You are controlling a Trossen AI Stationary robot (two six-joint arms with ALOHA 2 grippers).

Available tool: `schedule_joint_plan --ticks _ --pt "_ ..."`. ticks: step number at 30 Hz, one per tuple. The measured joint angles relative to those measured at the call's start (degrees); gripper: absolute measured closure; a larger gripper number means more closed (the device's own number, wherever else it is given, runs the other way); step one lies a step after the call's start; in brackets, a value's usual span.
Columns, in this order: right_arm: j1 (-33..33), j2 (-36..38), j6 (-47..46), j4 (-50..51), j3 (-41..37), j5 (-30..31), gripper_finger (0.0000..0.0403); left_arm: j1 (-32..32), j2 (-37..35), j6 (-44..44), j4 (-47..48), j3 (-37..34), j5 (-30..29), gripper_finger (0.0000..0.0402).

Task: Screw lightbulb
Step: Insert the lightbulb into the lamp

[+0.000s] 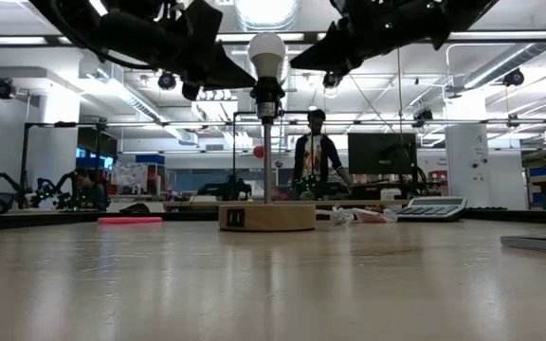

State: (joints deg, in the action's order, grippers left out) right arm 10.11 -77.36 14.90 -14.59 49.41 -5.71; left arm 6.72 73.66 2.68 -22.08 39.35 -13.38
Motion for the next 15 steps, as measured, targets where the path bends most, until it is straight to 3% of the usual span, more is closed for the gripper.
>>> schedule_joint_plan --ticks 6,10,15 --pt "1.52 3.89 0.72 4.08 0.00 4.20 0.0403 -2.27 -3.64 -0.47 7.22 0.00 0.55 0.0402" --pt "2.80 3.91 0.13 5.00 -0.03 2.55 0.0403 -2.62 -4.07 1.51 13.81 -0.76 0.56 0.0402" --pt "3.60 1.36 -0.79 4.27 -0.17 0.75 0.0403 -2.60 -1.99 2.52 6.16 -5.88 0.50 0.0395"
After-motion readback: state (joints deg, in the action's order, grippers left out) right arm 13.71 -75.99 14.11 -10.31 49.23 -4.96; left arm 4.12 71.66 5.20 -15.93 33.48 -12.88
